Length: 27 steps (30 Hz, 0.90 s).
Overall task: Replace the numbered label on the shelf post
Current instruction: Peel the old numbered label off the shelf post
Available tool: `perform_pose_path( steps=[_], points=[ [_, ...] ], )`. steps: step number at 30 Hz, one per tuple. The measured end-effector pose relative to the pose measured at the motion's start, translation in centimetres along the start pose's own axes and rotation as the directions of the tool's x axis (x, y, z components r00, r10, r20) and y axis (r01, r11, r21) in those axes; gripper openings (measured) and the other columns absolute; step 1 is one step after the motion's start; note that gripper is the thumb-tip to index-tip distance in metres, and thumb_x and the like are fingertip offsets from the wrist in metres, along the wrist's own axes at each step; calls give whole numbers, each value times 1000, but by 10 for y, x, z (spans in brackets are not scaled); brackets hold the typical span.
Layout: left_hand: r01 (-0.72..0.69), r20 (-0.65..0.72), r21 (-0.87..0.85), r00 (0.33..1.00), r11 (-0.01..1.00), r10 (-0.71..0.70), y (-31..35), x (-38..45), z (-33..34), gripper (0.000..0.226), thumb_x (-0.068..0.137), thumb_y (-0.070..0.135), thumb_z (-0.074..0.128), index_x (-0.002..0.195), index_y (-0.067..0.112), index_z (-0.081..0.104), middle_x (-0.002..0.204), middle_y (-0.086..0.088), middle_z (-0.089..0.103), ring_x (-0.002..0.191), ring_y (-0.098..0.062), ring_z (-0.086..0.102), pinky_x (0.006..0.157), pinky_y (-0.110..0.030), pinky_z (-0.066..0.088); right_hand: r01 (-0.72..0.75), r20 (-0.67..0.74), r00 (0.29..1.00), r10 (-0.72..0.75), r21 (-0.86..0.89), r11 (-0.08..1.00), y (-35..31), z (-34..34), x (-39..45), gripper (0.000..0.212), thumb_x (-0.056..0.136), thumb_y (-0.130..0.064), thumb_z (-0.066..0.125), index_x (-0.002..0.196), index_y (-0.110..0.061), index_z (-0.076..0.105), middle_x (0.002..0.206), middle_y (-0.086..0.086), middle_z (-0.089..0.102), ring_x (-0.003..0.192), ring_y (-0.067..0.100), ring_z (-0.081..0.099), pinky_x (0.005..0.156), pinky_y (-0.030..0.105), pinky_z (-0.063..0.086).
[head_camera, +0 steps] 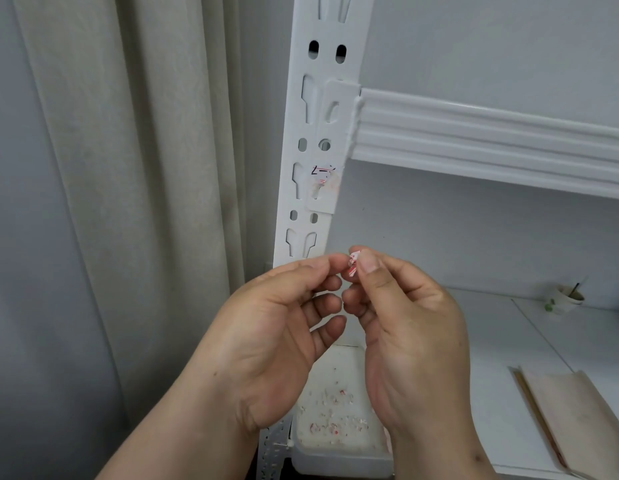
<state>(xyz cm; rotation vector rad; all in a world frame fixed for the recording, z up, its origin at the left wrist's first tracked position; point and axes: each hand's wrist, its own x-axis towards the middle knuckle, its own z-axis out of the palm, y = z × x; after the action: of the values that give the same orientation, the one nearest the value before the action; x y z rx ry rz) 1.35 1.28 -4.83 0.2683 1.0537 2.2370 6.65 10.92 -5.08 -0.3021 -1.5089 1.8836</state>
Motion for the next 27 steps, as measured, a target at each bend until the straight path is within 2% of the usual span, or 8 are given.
perform_pose_path(
  steps=[3, 7, 9, 14, 22, 25, 27],
  points=[
    [-6, 30, 19, 1000, 1000, 5, 1, -1, 0, 24, 76, 21, 64, 93, 10, 76, 81, -1, 64, 67, -10, 59, 66, -26, 48, -20, 22, 1000, 20, 1, 1000, -1, 1, 1, 8, 81, -10, 71, 86, -14, 76, 76, 2, 76, 65, 8, 67, 71, 28, 51],
    [11, 38, 32, 999, 999, -13, 4, -3, 2, 30, 75, 27, 63, 95, 9, 77, 77, 1, 63, 68, -10, 57, 70, -27, 46, 5, 14, 1000, -5, -45, 999, -1, 2, 2, 11, 85, -11, 68, 82, -16, 77, 75, 7, 74, 61, 9, 61, 70, 32, 50],
    [31, 36, 7, 999, 999, -32, 5, -3, 4, 29, 75, 27, 62, 92, 9, 79, 74, 2, 64, 66, -10, 59, 70, -26, 46, 1, 21, 1000, -1, 9, 1000, -2, 3, 2, 14, 85, -9, 66, 79, -15, 76, 76, 13, 72, 63, 13, 58, 69, 33, 49],
    [70, 38, -21, 997, 997, -69, 7, -3, 5, 30, 77, 26, 60, 92, 9, 79, 70, 2, 65, 61, -9, 60, 67, -25, 49, -130, 76, 991, 115, 245, 961, -8, 5, 3, 25, 86, -5, 59, 67, -14, 72, 68, 9, 65, 57, 13, 52, 56, 24, 47],
    [94, 32, -73, 995, 993, -92, 11, -3, 1, 19, 76, 24, 62, 78, 13, 77, 76, -2, 70, 64, -13, 65, 65, -27, 51, -179, 69, 984, 165, 304, 936, -10, 4, 3, 25, 90, -4, 55, 69, -11, 66, 64, 6, 60, 56, 13, 50, 54, 23, 46],
    [14, 30, -27, 999, 1000, -13, 9, -4, 0, 13, 76, 20, 66, 84, 15, 74, 79, -3, 69, 65, -13, 65, 64, -26, 52, -191, 94, 981, 169, 321, 927, -11, 4, 4, 18, 85, -6, 58, 70, -10, 67, 65, 6, 61, 55, 14, 50, 56, 26, 46],
    [-125, 31, 111, 992, 986, 123, 5, -5, 2, 20, 68, 13, 77, 87, 18, 74, 79, -3, 66, 67, -12, 63, 63, -23, 52, -211, 117, 976, 182, 334, 919, -11, 5, 3, 12, 81, -9, 61, 72, -9, 69, 68, 8, 63, 63, 20, 53, 62, 31, 46]
  ],
)
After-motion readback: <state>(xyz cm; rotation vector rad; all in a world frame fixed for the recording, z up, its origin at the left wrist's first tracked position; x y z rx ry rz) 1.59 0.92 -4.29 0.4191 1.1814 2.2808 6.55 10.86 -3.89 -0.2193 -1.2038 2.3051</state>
